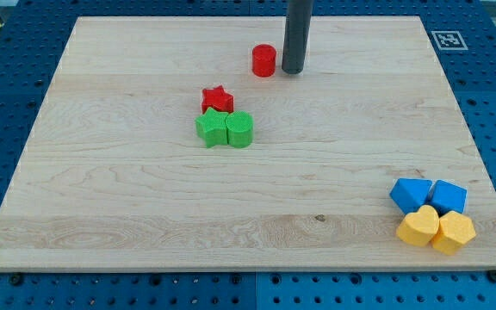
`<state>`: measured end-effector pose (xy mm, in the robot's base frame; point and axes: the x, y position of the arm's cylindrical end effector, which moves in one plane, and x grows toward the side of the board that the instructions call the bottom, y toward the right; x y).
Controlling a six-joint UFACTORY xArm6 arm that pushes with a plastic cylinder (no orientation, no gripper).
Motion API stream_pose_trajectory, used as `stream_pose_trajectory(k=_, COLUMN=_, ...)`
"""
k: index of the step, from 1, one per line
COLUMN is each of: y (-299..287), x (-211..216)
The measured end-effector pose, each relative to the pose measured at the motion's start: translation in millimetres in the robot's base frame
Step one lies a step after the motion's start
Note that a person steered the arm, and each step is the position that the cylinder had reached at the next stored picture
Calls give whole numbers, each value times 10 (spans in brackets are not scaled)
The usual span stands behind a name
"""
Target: Move the red circle to the top right of the red star
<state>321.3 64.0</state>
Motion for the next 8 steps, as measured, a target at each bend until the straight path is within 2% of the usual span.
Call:
stream_pose_trajectory(k=1, y=0, x=-94)
stream_pose_trajectory(k=2, y=-43, x=-498)
stream_pose_trajectory(k=4, y=-324, x=-16)
stream_pose_trajectory(k=5, y=-383, x=2)
stream_pose_trajectory(k=6, y=-453, x=-344)
stream_pose_trajectory(k=7, y=-618, x=-422)
stream_pose_trajectory(k=8, y=-709, x=-130)
